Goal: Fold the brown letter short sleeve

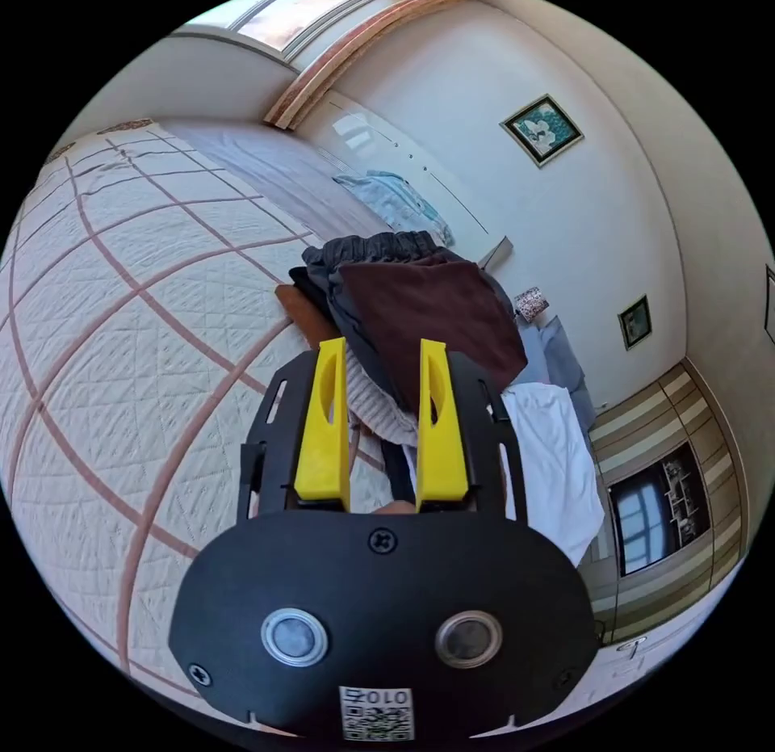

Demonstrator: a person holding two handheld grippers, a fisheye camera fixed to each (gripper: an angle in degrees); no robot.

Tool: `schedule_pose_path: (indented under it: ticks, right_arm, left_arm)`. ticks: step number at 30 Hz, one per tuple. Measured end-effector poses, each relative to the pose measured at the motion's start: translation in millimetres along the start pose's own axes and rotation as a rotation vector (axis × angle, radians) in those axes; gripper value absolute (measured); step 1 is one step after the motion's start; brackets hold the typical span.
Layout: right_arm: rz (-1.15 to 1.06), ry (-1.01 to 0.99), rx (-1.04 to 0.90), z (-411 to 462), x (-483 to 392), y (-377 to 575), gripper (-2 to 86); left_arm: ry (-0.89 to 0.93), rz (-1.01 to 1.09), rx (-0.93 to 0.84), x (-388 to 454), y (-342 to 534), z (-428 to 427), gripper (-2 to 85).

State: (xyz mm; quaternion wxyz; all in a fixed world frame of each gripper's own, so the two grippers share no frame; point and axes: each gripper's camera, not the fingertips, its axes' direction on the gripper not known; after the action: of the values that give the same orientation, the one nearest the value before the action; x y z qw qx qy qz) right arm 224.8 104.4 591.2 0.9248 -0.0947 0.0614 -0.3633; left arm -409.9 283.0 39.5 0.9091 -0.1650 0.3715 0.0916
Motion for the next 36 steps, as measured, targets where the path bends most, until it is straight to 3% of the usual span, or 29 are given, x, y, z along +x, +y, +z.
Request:
schedule_pose_path:
  ticks: [5,8,14,18,21,23,27,30,32,36]
  right_arm:
    - [-0.135,0.011,-0.125,48,-7,-35,11.5]
    - [-0.099,0.013,-0.197,72,22,-31,8.3]
    - [0.202,-0.44,-0.074,59,135,12,4.5]
    - [0.184,-0.573,0.06,22,177,48,4.3]
    - [0.062,-0.757,0.157,-35,177,79,4.1]
    - [-0.16,-0.881,0.232,-81,133,124,4.3]
    - [-0.476,-1.004,0.049,-94,27,202,5.3]
    - [-0.267,-1.208,-0.001,-71,-5,274,4.3]
    - [0.002,-1.299,-0.021,-47,-6,326,4.1]
    - [0.246,-1.193,0.094,-43,2,376,7.2]
  left_arm:
    - [-0.046,-0.106,0.036,8,20,-19,-0.2]
    - [-0.097,-0.156,0.027,12,32,-29,-0.2]
    - [-0.147,-0.184,-0.008,1,41,-27,-0.2]
    - [0.017,-0.134,-0.008,-10,23,6,-0.1]
    - [0.111,-0.019,-0.004,-2,-8,33,0.0]
    - [0.144,0.057,-0.009,8,-27,47,0.2]
    - [0.249,0.118,-0.029,17,-47,80,1.7]
    - [0.278,0.152,-0.105,20,-50,106,3.8]
    - [0.287,0.165,-0.108,23,-50,116,4.7]
    - [0.356,0.125,-0.089,22,-55,137,6.7]
